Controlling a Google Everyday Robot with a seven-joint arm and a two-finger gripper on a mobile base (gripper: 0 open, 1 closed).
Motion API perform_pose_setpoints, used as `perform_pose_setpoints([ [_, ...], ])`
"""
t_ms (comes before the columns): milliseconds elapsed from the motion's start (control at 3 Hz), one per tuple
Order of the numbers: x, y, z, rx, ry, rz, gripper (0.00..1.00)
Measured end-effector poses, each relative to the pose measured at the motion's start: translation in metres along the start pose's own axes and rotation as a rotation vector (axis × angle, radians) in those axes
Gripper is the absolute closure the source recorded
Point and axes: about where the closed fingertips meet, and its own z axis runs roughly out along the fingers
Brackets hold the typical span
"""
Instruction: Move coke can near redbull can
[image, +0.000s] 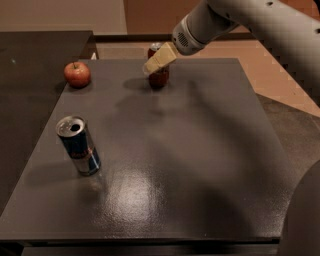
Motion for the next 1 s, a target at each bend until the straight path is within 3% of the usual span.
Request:
perform_pose_setpoints([
  [1000,-0.027,-0.007,0.019,0.038,-0.107,-0.026,0.00],
])
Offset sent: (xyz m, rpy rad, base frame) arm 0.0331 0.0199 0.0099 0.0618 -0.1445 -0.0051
